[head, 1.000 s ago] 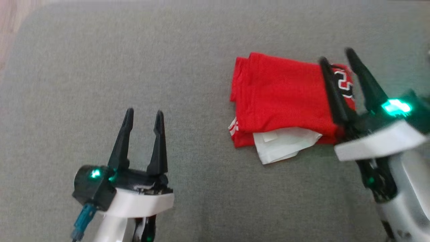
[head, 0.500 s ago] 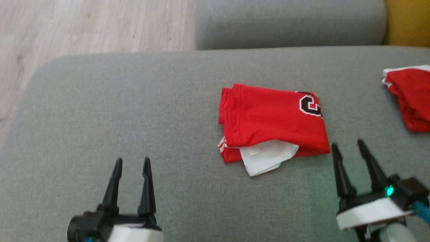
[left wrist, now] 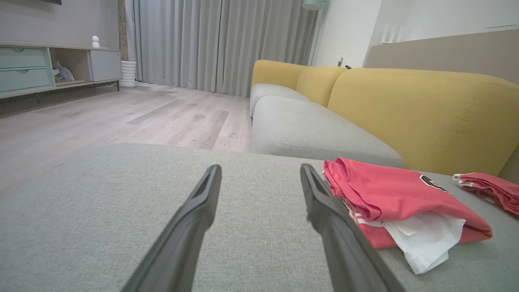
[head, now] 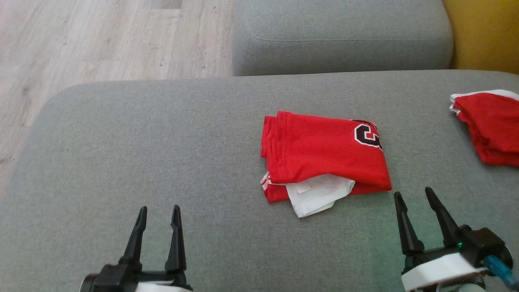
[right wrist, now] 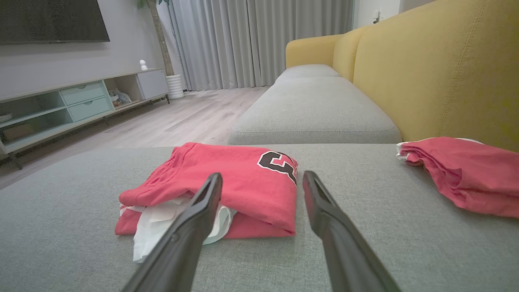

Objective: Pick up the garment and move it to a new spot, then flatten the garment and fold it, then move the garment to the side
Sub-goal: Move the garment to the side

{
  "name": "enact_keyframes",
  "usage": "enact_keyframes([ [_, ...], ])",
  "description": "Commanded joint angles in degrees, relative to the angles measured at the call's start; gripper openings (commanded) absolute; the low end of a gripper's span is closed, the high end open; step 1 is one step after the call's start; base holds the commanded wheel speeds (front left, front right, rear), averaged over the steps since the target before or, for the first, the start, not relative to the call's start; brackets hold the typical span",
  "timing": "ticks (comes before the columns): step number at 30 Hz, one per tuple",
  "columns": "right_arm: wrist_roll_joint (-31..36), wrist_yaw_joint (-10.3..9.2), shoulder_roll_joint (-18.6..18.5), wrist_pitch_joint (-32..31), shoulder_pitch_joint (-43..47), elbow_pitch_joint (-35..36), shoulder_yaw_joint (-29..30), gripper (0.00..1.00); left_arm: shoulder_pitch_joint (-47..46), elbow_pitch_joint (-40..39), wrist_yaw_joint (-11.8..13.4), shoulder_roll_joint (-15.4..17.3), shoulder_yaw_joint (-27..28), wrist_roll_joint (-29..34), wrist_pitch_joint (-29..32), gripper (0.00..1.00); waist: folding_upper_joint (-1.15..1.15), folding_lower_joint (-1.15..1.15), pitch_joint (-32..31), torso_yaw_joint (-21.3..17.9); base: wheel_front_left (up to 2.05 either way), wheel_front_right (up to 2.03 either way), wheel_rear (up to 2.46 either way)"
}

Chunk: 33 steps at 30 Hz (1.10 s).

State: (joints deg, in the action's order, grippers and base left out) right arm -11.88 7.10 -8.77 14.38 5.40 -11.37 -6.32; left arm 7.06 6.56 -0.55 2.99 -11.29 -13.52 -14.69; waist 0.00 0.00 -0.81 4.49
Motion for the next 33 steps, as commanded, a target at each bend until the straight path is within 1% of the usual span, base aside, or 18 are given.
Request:
enact_keyframes([
  [1,0.6,0.39,-0.3,0.6,-1.1,1.5,-0.9,1.0,-1.4,-1.6,0.0,-0.1,1.9,0.8,-0.3,1.0,0.0,0.0,-0.1,-0.1,0.0,0.0,0.0],
  [17,-0.2,0.39,1.8,0.6,-0.4,-0.5,1.4,1.0,-1.2,-0.7,0.2,-0.1,1.6,2.4,-0.3,1.0,0.0,0.0,-0.3,-0.3,0.0,0.0,0.0],
  [22,-1.1,0.39,2.7,0.6,-1.6,-2.8,2.7,1.0,-1.6,-0.9,0.1,-0.1,1.2,3.0,-0.3,1.0,0.0,0.0,1.2,-0.4,0.0,0.0,0.0],
  [25,-2.2,0.39,3.0,0.6,-4.4,-6.0,3.6,1.0,-2.1,-1.3,0.2,-0.1,0.8,3.6,-0.3,1.0,0.0,0.0,3.2,-0.4,0.0,0.0,0.0],
  [27,-2.7,0.39,2.8,0.6,-7.9,-8.7,3.9,1.0,-3.0,-1.7,0.3,-0.1,0.5,3.8,-0.3,1.0,0.0,0.0,5.1,-0.4,0.0,0.0,0.0],
  [28,-2.7,0.39,2.8,0.6,-7.9,-8.7,3.9,1.0,-3.0,-1.7,0.3,-0.1,0.5,3.8,-0.3,1.0,0.0,0.0,5.1,-0.4,0.0,0.0,0.0],
  [31,-4.4,0.39,2.7,0.2,-14.4,-13.9,4.3,1.0,-4.2,-2.0,0.5,-0.1,-0.2,3.9,-0.3,1.0,0.0,0.0,7.5,-0.3,0.0,0.0,0.0],
  [33,-5.4,0.39,2.2,-1.6,-19.0,-17.2,3.8,1.0,-5.2,-2.0,0.6,-0.1,-0.8,3.9,-0.3,1.0,0.0,0.0,9.1,0.1,0.0,0.0,0.0],
])
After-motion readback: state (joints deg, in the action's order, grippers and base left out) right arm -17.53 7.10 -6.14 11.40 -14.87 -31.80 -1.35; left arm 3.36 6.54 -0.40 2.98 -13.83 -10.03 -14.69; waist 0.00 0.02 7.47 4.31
